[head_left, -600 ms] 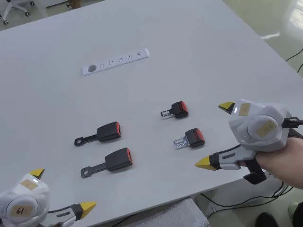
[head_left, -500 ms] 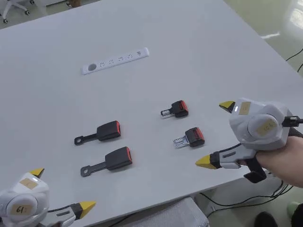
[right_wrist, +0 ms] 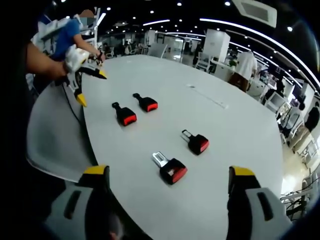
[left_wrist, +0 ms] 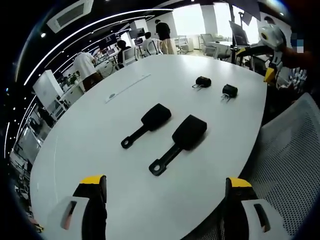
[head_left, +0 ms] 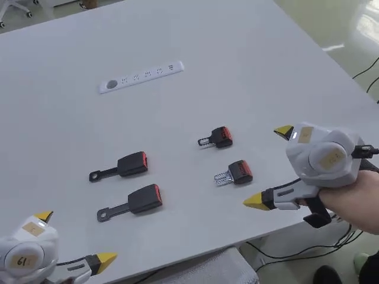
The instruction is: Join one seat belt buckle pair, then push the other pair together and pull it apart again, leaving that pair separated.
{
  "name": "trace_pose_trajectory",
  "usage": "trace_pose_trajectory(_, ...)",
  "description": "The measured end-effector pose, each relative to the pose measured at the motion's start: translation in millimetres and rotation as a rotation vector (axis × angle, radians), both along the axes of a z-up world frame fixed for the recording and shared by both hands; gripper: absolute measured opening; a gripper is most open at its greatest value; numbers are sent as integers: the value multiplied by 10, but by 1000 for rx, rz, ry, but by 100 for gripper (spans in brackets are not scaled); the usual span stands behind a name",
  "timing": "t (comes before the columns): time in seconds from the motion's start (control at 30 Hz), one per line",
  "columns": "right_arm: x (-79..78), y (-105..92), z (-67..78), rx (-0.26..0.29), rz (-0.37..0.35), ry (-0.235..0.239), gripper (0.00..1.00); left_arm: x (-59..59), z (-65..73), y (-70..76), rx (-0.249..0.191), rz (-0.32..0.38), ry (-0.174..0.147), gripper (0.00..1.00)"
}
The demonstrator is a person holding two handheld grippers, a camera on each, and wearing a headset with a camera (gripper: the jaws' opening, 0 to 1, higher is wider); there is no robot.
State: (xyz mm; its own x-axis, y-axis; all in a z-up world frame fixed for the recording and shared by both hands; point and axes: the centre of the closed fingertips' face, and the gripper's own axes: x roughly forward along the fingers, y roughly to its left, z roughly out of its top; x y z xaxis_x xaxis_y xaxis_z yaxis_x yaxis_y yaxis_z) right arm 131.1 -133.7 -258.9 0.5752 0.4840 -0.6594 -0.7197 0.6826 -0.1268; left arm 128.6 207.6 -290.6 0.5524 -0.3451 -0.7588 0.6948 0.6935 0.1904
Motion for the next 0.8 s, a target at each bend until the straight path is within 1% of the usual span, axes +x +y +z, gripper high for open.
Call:
trace_pose_trajectory(0.3, -5, 28, -35, -1, 3, 2, 100, -22, -15, 18, 9, -9, -2, 100)
trace_pose_trajectory(0.4, 0, 34, -46, -4, 5, 3, 100, -16, -2, 22, 9, -10, -12, 100)
trace_pose_trajectory(0.43, 2, 38, -51, -4, 4, 3, 100, -13, -5, 21, 1, -4, -10, 100)
trace_pose_trajectory(0.63, 5, 61, -44, -8, 9, 3, 100, -40, -17, 37, 0, -6, -10, 100)
trace_pose_trajectory(0.8, 1, 55, -49, -13, 11, 13, 100, -80, -53, 43, 3, -8, 2, 100)
